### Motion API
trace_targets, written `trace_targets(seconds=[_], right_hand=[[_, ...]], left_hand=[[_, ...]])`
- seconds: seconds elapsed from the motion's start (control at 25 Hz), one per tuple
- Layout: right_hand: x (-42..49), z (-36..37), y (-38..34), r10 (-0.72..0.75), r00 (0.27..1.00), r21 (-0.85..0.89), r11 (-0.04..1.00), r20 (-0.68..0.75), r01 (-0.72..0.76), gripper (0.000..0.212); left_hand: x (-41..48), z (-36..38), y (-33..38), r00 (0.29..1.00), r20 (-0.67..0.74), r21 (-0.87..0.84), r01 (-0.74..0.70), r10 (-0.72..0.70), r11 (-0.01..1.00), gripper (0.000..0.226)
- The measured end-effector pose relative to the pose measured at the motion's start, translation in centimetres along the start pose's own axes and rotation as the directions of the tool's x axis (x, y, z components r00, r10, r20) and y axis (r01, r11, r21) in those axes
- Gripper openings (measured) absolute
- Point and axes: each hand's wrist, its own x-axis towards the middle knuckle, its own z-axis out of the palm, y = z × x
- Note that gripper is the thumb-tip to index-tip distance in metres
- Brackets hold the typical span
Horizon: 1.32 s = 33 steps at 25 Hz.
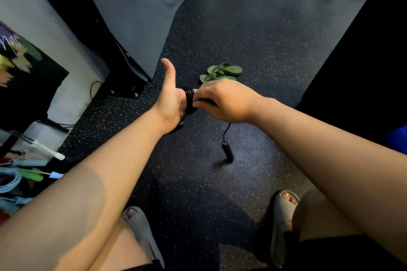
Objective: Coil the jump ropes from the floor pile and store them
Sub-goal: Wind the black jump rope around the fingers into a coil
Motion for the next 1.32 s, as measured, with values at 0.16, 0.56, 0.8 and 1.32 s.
trace_targets(seconds=[0.16, 0.56, 0.8, 1.32], right_hand=[[-0.5, 0.7, 0.4, 0.170, 0.965, -0.169, 0.976, 0.199, -0.137, 0.024], [-0.5, 3.2, -0.2, 0.329, 0.910, -0.208, 0.937, 0.251, -0.281, 0.015], [-0.2, 2.8, -1.3, 0.046, 0.996, -0.210, 0.977, 0.073, -0.030, 0.029], [-0.4, -0.7, 1.2, 0.108, 0.990, 0.171, 0.981, -0.085, -0.092, 0.034]], left_hand=[[1.2, -2.7, 0.5, 0.991, -0.133, -0.535, -0.089, 0.021, 0.840, 0.132], [1.3, -2.7, 2.4, 0.953, -0.127, -0.828, -0.254, 0.274, 0.500, 0.133], [3.7, -3.6, -0.6, 0.980, -0.186, -0.448, -0.150, 0.072, 0.881, 0.144], [0.1, -1.8, 0.8, 0.895, 0.398, 0.218, 0.123, -0.204, 0.968, 0.126]])
